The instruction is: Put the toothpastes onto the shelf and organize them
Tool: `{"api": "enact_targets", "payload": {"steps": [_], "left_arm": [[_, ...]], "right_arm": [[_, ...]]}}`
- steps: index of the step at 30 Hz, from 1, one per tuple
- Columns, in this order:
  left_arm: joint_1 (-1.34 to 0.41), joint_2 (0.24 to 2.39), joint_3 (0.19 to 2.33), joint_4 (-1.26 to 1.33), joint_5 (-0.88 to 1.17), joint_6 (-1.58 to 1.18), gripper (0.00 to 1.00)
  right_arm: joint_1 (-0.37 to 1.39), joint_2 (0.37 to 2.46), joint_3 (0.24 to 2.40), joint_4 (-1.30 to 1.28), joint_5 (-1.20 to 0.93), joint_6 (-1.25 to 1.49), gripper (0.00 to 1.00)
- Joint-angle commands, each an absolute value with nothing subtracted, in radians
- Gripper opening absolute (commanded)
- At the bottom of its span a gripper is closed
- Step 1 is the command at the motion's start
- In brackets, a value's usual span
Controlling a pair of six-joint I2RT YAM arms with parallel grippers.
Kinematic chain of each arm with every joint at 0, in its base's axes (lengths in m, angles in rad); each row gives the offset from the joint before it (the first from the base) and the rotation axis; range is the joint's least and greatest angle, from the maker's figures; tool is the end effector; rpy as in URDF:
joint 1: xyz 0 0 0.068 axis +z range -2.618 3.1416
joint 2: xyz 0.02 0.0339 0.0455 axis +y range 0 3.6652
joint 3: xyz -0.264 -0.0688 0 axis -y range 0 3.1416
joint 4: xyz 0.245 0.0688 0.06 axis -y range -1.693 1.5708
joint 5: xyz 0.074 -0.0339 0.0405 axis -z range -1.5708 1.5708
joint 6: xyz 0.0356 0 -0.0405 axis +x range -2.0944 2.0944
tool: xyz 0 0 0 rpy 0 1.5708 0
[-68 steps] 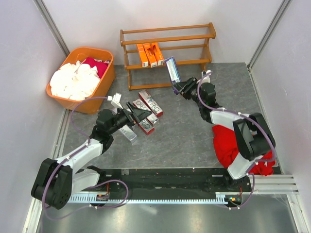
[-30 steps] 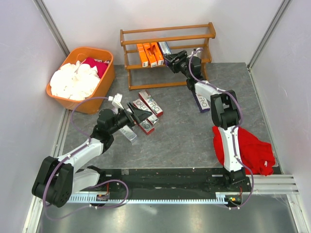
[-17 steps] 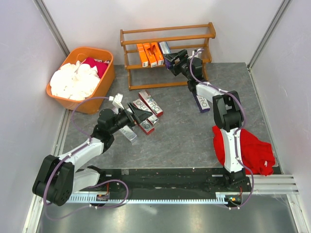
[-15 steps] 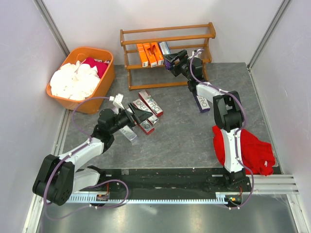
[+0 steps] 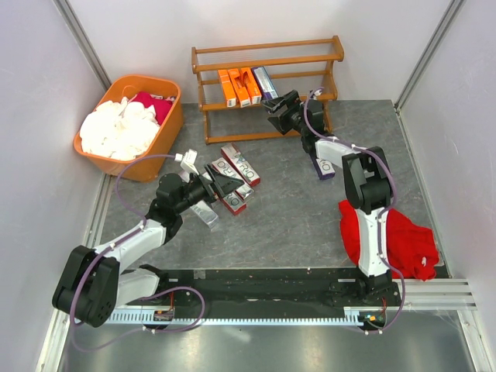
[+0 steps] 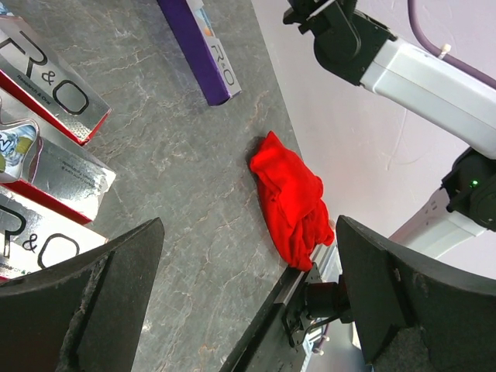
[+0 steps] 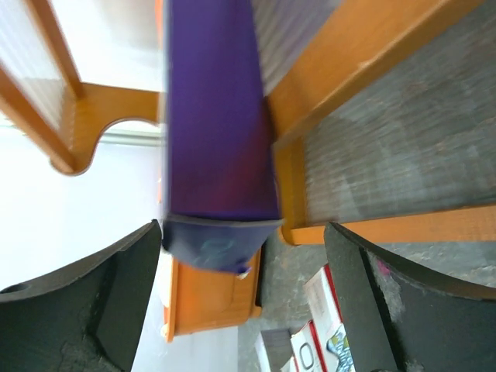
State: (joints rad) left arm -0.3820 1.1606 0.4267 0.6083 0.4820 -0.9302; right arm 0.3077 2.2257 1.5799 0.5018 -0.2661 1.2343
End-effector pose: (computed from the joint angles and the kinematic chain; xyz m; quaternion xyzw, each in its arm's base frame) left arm 0.2180 -0.1054 0.2228 -0.0452 0.7439 -0.5336 0.3997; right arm 0.4925 0.1664 0.2078 0.2573 0.7093 0.5239 0.3953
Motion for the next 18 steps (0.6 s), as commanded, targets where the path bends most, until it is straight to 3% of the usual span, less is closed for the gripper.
{"api": "enact_targets", "payload": {"steps": [1, 8, 15, 18], "left_arm": [[-0.382, 1.166, 0.436, 0.658, 0.503, -0.943, 1.0], [-0.383, 1.177, 0.433, 0.667, 0.502, -0.945, 1.0], [-0.383, 1.175, 0.433, 0.669, 0.506, -0.945, 1.0], [-0.382, 1.175, 0.433, 0.669, 0.505, -0.946, 1.0]], "right_arm": [[0.313, 2.117, 1.542, 0.587, -0.291, 1.244, 0.93], [0.31, 2.097, 1.512, 0.611, -0.276, 1.247, 0.85], [0.308, 2.151, 1.534, 0.643, -0.261, 1.282, 0.56], [0.311, 2.175, 1.552, 0.658, -0.264, 1.295, 0.53]]}}
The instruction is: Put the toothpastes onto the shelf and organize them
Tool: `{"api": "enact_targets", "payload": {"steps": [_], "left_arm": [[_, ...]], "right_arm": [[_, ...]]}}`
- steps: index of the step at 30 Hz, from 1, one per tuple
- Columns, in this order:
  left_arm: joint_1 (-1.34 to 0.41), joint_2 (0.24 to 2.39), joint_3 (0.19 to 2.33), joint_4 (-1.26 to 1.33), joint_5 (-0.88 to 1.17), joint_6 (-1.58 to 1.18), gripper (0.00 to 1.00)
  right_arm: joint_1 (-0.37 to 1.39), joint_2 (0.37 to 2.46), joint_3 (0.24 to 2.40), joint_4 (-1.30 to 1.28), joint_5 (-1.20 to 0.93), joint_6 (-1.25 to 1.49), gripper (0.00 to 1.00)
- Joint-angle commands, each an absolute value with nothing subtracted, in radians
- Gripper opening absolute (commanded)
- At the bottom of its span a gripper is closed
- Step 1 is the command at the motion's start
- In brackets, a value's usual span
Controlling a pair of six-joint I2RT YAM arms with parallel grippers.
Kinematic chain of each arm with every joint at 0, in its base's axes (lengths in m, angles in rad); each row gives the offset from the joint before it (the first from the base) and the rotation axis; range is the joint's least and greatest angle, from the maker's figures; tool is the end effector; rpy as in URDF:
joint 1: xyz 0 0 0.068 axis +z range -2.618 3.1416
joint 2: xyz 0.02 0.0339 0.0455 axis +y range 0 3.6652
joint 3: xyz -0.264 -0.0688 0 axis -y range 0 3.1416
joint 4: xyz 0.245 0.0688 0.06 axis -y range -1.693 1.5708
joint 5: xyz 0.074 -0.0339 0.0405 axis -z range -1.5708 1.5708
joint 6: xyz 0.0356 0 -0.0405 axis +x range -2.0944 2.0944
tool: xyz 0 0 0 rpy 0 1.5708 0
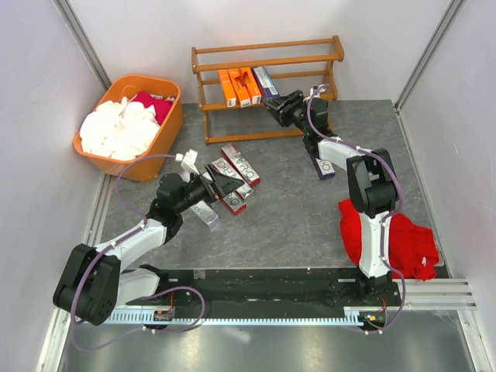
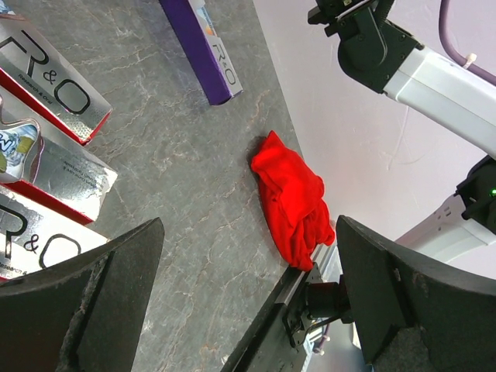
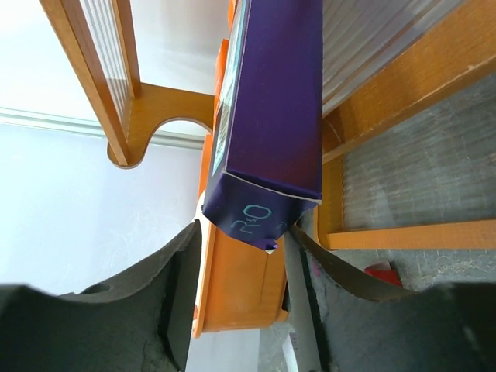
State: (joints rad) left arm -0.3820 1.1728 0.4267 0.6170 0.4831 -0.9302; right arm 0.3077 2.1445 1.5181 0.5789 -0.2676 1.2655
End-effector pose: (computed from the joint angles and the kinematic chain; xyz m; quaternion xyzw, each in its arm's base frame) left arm 0.2193 -0.1059 0.2210 -0.0455 0.7449 -0.5333 0.3982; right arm 0.4786 0.1620 0.2351 0.2488 0.6790 0.5524 0.4147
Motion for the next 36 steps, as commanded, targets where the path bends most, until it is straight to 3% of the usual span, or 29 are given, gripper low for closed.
{"api": "enact_targets", "payload": {"steps": [1, 21, 27, 31, 36], "left_arm": [[-0.382, 1.175, 0.433, 0.669, 0.506, -0.946, 1.0], [-0.383, 1.161, 0.433, 0.653, 0.503, -0.94, 1.0], [-0.382, 1.169, 0.431, 0.653, 0.506, -0.936, 1.0], [-0.383, 1.172, 0.431, 0.653, 0.508, -0.934, 1.0], [-0.383, 1.18, 0.428, 0.663, 0.506, -0.934, 1.0]], "right_arm": [[0.313, 2.184, 1.56, 0.66, -0.264, 1.299, 0.53], [0.347, 2.309, 1.703, 0.632, -0.281, 1.322, 0.53], [0.348, 2.208, 1.525, 0.673, -0.313, 1.278, 0.7], [0.35, 2.106, 1.389, 0.661, -0.328, 1.214, 0.91], [0.348, 1.927, 1.178, 0.606, -0.324, 1.102, 0.98]]}}
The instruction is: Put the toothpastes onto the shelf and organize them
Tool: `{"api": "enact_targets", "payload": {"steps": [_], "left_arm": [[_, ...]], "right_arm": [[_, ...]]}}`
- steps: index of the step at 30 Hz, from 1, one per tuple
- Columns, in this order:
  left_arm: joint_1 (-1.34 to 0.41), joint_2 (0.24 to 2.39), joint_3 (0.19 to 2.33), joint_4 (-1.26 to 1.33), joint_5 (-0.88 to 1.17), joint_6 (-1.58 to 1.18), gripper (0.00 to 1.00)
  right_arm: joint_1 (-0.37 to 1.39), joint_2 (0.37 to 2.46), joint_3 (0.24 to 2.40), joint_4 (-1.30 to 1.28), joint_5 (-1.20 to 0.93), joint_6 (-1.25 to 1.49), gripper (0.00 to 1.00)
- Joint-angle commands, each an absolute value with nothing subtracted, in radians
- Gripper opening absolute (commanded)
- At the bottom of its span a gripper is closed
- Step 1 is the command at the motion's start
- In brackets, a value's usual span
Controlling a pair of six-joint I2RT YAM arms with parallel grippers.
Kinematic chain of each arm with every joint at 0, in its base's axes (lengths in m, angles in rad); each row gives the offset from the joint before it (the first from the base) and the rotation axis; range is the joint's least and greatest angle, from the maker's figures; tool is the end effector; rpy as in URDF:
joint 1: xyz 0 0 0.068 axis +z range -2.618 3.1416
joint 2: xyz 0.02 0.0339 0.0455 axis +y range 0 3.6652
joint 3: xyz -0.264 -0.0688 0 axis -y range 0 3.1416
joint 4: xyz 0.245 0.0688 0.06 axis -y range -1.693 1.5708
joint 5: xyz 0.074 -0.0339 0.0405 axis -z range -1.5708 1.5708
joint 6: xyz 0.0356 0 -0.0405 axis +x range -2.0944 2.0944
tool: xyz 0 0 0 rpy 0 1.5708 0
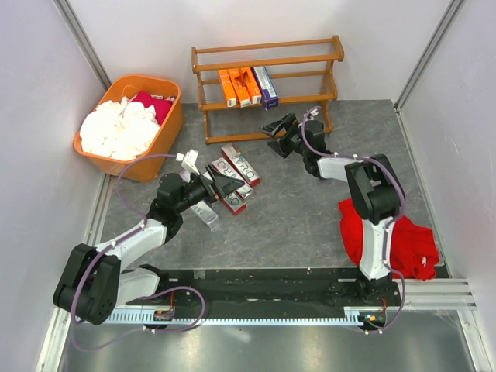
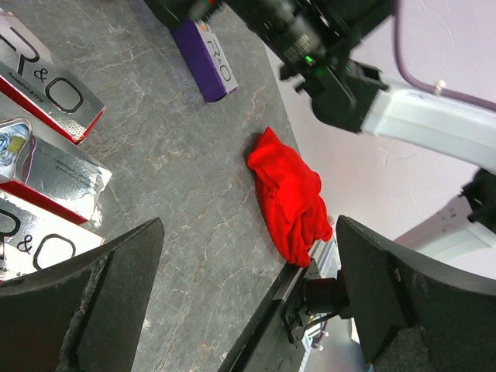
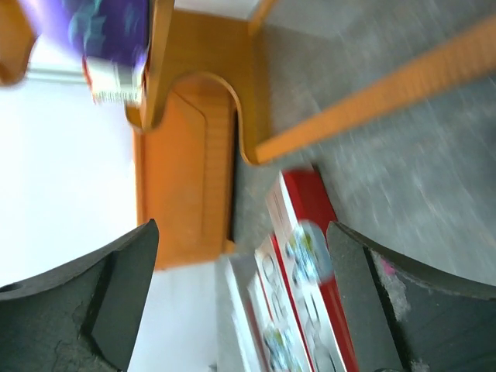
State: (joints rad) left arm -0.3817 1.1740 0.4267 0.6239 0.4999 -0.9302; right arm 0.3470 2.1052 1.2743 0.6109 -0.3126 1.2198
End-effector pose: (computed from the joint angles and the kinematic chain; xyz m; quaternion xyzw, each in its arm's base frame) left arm 0.2191 -0.1063 0.2215 -0.0390 0.7433 -0.5382 0.3954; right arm 0.4375 0.1699 0.1767 0.2377 0.7398 0.5219 0.3518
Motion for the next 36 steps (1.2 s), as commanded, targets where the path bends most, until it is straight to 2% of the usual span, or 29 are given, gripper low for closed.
{"api": "enact_targets", "payload": {"steps": [1, 7, 8, 11, 15, 25, 36], "left_arm": [[-0.383, 1.181, 0.426, 0.664, 0.508, -0.934, 1.0], [-0.382, 1.184, 0.417, 0.675, 0.506, -0.933, 1.0], [-0.382, 1.187, 0.416, 0.678, 0.508, -0.931, 1.0], [-0.383, 1.198, 0.416, 0.689, 0.512, -0.934, 1.0], [-0.382, 1.21, 0.414, 0.701, 0.517, -0.942, 1.0], [-0.382, 1.221, 0.414, 0.704, 0.526, -0.951, 1.0], [-0.383, 1.221, 0.414, 0.706, 0.529, -0.954, 1.0]], "right_arm": [[0.348, 1.899, 1.158, 0.573, -0.299, 1.024, 0.98], [0.35, 1.666, 1.124, 0.168, -0.062, 0.656, 0.98], [0.351, 1.651, 1.124, 0.084, 0.049, 0.57, 0.98], [0.347, 1.605, 1.109, -0.045, 0.243, 0.459, 0.98], [0.328, 1.585, 1.066, -0.12, 0.348, 0.394, 0.98], [0.281, 1.684, 1.046, -0.129, 0.426, 0.322, 0.98], [0.256, 1.881, 1.121, -0.095, 0.279, 0.333, 0.98]]}}
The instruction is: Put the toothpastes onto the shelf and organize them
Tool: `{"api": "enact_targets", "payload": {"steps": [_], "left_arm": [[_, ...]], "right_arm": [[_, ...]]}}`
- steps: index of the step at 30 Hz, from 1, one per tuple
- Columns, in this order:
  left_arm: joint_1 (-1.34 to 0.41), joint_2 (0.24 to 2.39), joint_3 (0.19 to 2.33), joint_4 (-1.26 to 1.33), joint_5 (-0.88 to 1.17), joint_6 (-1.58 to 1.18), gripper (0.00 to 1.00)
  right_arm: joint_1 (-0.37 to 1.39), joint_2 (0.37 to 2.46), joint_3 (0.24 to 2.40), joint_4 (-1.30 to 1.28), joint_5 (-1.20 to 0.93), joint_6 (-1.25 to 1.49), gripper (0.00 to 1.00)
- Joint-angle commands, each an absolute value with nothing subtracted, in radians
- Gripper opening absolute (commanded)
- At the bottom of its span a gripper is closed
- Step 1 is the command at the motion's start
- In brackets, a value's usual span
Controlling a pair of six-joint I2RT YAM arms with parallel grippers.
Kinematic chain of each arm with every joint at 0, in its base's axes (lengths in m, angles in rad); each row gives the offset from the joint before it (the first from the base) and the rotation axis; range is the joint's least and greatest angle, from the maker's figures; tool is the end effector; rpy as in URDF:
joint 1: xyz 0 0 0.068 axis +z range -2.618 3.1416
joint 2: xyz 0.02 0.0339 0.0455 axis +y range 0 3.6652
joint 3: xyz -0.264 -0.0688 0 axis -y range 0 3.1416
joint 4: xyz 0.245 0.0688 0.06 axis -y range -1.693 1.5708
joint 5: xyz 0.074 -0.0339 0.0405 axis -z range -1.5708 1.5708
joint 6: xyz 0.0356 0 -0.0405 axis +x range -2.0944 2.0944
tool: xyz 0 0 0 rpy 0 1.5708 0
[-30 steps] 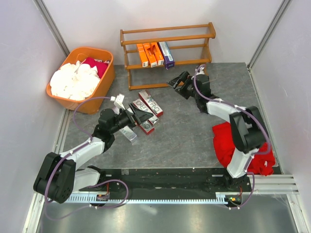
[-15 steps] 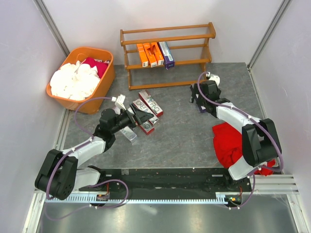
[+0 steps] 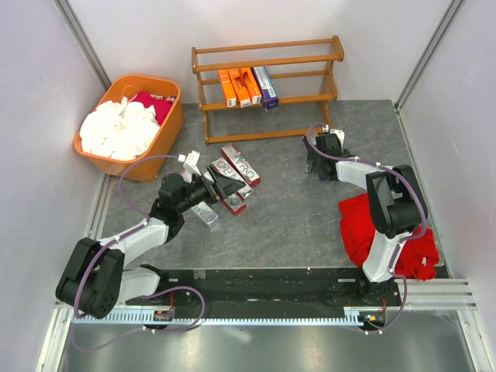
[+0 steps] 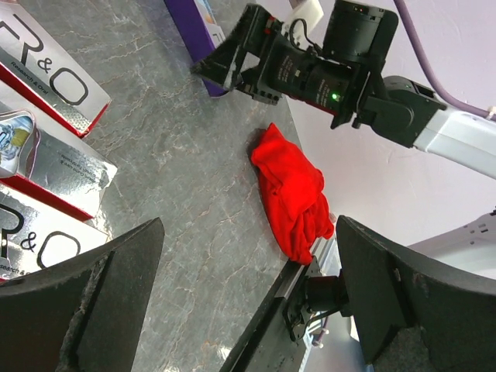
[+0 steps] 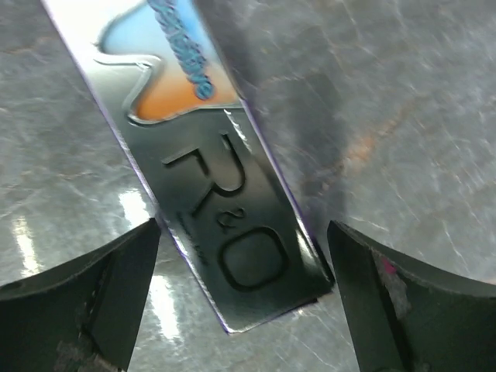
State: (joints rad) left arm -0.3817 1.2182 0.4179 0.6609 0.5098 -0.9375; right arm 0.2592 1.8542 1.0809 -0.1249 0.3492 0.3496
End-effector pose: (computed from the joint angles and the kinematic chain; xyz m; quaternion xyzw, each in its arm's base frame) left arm 0.2224 -0.1080 0.2126 -0.0412 0.7476 -0.5395 0.3852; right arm 0.3685 0.0851 0.1547 0.0993 0.9261 -0.0590 0.3592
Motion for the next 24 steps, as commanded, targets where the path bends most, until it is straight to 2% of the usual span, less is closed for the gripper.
{"api": "enact_targets", "payload": {"steps": [1, 2, 3, 6, 9, 17, 24], "left_arm": [[-0.382, 1.223, 0.414, 0.706, 0.529, -0.954, 1.0], [-0.383, 1.221, 0.414, 0.706, 0.526, -0.953, 1.0], [-0.383, 1.223, 0.416, 0.706, 0.525, -0.953, 1.0], [-0.382, 1.229, 0.417, 0.709, 0.526, -0.954, 1.0], [-0.383, 1.241, 0.414, 0.722, 0.528, -0.96, 1.0], [-0.383, 1.287, 0.411, 0.782, 0.548, -1.003, 1.0], [-0.387, 1.35, 0.413, 0.862, 0.564, -1.049, 1.0]], "right_arm": [[0.256, 1.875, 1.106, -0.086, 0.261, 0.334, 0.98], [0.256, 1.867, 1.094, -0.06, 0.24, 0.336, 0.95], [0.256, 1.859, 1.082, -0.049, 0.215, 0.339, 0.85], [0.256, 1.806, 1.011, -0.014, 0.177, 0.344, 0.65], [0.256, 1.755, 0.948, 0.029, 0.135, 0.351, 0.57], [0.307, 1.55, 0.804, 0.074, 0.071, 0.374, 0.53], [0.526, 1.394, 0.778, 0.025, 0.109, 0.416, 0.53]]}}
